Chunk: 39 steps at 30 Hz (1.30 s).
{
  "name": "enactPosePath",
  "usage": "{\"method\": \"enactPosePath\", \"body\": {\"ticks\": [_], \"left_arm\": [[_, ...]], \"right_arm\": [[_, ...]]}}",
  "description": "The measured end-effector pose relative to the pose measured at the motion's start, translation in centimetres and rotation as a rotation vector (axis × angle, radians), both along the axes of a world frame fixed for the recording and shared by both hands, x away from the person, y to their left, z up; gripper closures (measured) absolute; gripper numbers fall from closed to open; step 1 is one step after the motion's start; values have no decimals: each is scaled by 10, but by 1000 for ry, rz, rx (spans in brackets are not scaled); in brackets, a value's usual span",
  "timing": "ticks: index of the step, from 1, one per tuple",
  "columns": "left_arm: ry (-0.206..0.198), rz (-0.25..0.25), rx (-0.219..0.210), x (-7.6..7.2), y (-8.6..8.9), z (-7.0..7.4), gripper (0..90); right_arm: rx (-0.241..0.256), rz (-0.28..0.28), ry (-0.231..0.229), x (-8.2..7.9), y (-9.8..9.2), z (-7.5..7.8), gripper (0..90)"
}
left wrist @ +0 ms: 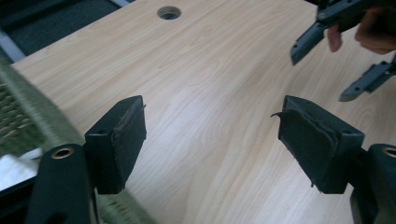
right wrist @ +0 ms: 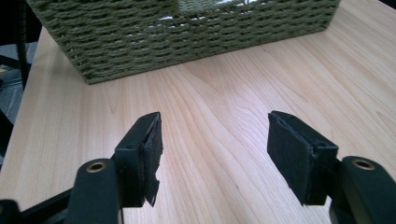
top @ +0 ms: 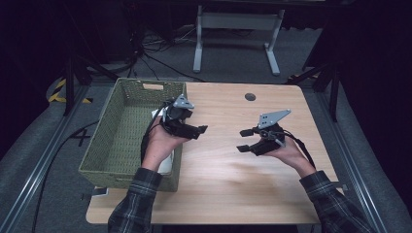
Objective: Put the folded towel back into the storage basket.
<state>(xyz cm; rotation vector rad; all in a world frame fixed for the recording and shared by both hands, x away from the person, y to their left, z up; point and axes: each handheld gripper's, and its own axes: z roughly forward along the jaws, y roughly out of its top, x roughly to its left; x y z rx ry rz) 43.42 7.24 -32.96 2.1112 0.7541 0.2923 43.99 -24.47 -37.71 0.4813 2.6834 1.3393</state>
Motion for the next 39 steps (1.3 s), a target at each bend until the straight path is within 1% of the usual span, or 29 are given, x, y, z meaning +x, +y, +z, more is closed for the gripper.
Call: {"method": "enactPosePath", "body": {"ticks": [1,2,3,4,5,6,8,10,13,14,15,16,17,19,20,22,25,26,27,29,30,31,32,33,34,35,36,37,39], "left_arm": [[-2,-3,2,-1,-5,-2,235],[-2,-4,20,-3,-10,-3,228],[-1,-14,19,-6,-16,-6,223],[-1,-14,19,-6,-16,-6,222],[-5,-29,24,-8,-23,-9,222],[3,-39,27,-9,-26,-10,219],[6,-43,26,-11,-34,-14,215],[4,-53,35,-13,-43,-19,214],[7,-59,37,-17,-54,-26,200],[10,-57,27,-18,-57,-28,198],[9,-55,30,-20,-61,-31,194],[8,-58,22,-21,-65,-35,194],[14,-66,23,-23,-68,-38,191],[22,-77,36,-26,-74,-45,191],[27,-88,42,-28,-77,-49,191],[36,-93,55,-32,-84,-59,185],[44,-102,65,-35,-89,-69,176],[44,-102,65,-35,-89,-69,176],[38,-100,70,-39,-91,-77,176],[43,-105,68,-42,-92,-81,176],[43,-107,75,-43,-93,-83,176],[44,-106,75,-44,-93,-84,175],[48,-105,74,-46,-93,-87,175],[43,-97,70,-47,-93,-90,175],[43,-97,70,-47,-93,-90,174],[49,-97,77,-49,-92,-96,174],[49,-97,77,-49,-92,-96,171],[58,-96,76,-50,-91,-100,171],[62,-84,71,-50,-91,-106,157]], "right_arm": [[-2,-3,-3,0,-2,-1,358],[-1,-10,-4,-1,-4,-2,356],[-4,-15,-5,-1,-7,-3,350],[-4,-15,-5,-1,-7,-3,350],[-8,-25,-3,-2,-10,-4,345],[-4,-36,-6,-3,-15,-5,344],[-2,-47,-6,-5,-19,-8,338],[-5,-55,-5,-6,-23,-10,333],[-4,-73,-1,-8,-30,-15,328],[-2,-87,1,-9,-34,-18,324],[-3,-90,-4,-10,-36,-20,315],[-3,-90,-4,-10,-36,-20,315],[-7,-101,-6,-11,-38,-22,311],[-6,-114,-3,-14,-44,-25,305],[-8,-122,-6,-15,-46,-27,299],[-8,-144,-4,-21,-55,-32,285],[-20,-167,-7,-25,-61,-38,277],[-19,-173,-13,-27,-63,-40,276],[-26,-179,-12,-29,-65,-42,274],[-31,-193,-10,-32,-69,-45,266],[-28,-198,-12,-34,-71,-46,266],[-27,-203,-7,-35,-73,-47,263],[-29,-209,-12,-36,-74,-49,257],[-28,-216,-7,-38,-76,-50,248],[-33,-224,-4,-39,-78,-52,239],[-34,-229,-6,-41,-80,-54,238],[-34,-229,-6,-41,-80,-54,238],[-35,-235,-5,-42,-82,-56,235],[-29,-253,1,-45,-85,-59,230]]}}
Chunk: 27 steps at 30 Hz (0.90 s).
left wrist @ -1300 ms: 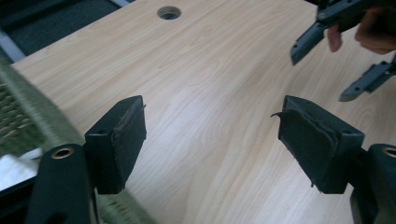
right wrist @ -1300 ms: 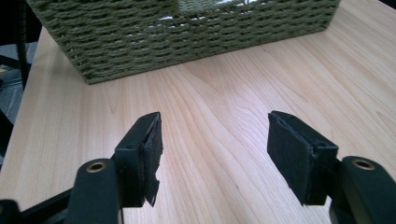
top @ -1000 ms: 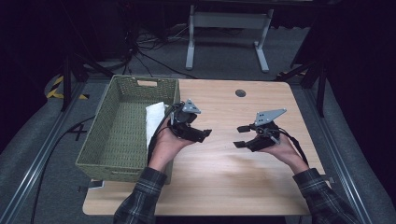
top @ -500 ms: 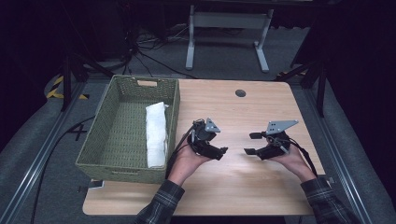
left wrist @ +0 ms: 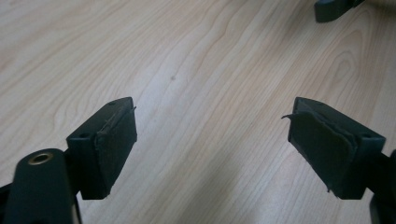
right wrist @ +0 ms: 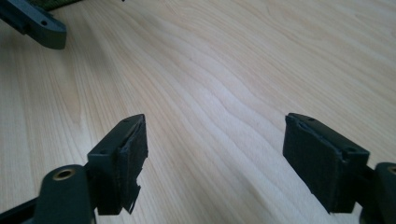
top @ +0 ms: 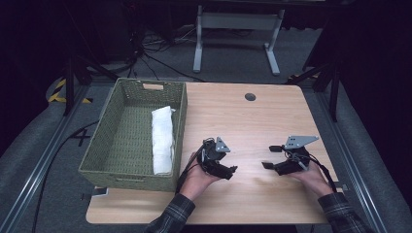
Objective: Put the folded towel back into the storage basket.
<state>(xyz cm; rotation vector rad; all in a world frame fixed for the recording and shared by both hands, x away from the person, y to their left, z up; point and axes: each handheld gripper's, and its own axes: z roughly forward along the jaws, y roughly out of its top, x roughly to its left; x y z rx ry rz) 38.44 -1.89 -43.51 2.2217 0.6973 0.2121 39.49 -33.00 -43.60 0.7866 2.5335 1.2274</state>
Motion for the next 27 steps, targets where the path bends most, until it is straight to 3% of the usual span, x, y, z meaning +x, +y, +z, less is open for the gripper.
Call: {"method": "enactPosePath", "body": {"ticks": [8,15,23,27], "left_arm": [[3,0,20,-5,-2,-19,150],[19,-26,66,-11,-7,-33,134],[-12,-45,69,-18,-12,-39,67],[-22,-62,80,-19,-13,-40,42]], "right_arm": [[2,-63,23,-12,-18,-15,205],[-33,-113,29,-21,-32,-25,176],[-53,-149,22,-23,-38,-30,161],[-89,-160,0,-25,-36,-31,157]]}}
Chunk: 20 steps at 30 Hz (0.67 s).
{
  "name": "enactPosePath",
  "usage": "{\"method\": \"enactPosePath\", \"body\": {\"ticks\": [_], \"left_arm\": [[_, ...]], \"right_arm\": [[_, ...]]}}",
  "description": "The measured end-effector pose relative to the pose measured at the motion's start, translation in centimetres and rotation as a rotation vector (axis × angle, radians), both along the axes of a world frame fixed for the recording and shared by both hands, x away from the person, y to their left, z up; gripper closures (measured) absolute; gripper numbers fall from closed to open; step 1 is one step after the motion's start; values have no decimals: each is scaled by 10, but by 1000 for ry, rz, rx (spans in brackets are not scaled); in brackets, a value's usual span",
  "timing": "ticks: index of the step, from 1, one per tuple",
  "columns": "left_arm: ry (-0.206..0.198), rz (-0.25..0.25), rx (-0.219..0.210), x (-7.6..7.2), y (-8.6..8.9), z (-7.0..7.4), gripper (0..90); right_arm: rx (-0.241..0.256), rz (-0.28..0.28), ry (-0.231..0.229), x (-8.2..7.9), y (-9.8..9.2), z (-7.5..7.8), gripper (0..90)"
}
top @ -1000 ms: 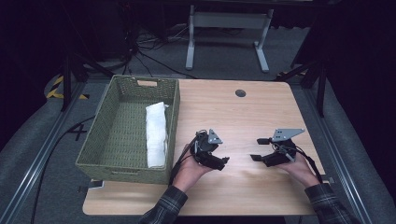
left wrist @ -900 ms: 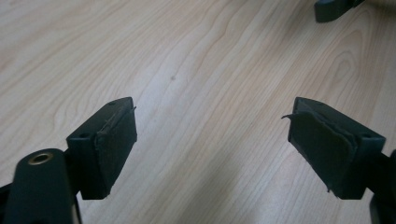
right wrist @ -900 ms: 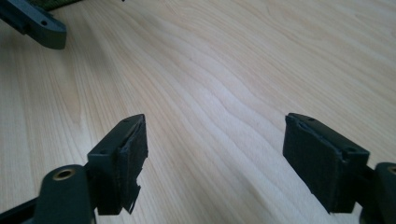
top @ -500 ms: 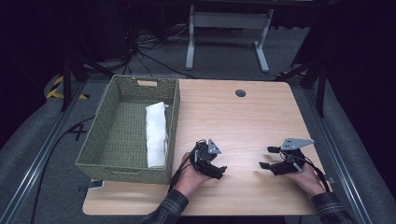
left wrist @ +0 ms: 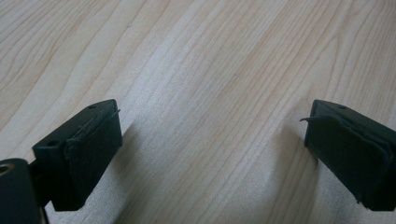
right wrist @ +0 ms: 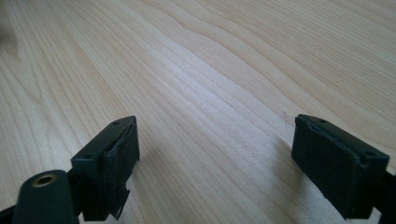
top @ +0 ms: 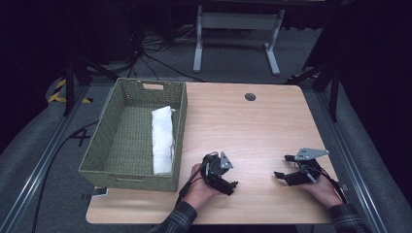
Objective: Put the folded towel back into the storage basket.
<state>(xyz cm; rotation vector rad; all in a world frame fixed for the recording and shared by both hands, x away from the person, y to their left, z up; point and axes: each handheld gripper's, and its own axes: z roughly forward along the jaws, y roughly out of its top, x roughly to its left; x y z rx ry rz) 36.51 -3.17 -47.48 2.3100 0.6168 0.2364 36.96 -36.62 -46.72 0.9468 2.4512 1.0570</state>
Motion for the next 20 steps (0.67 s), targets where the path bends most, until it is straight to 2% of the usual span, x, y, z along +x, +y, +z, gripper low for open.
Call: {"method": "enactPosePath", "body": {"ticks": [6,20], "left_arm": [[4,-7,6,-2,0,0,25],[5,-5,5,-1,0,0,19]], "right_arm": [[-12,-7,-7,-2,1,0,138],[-33,-44,20,0,2,-2,1]]}}
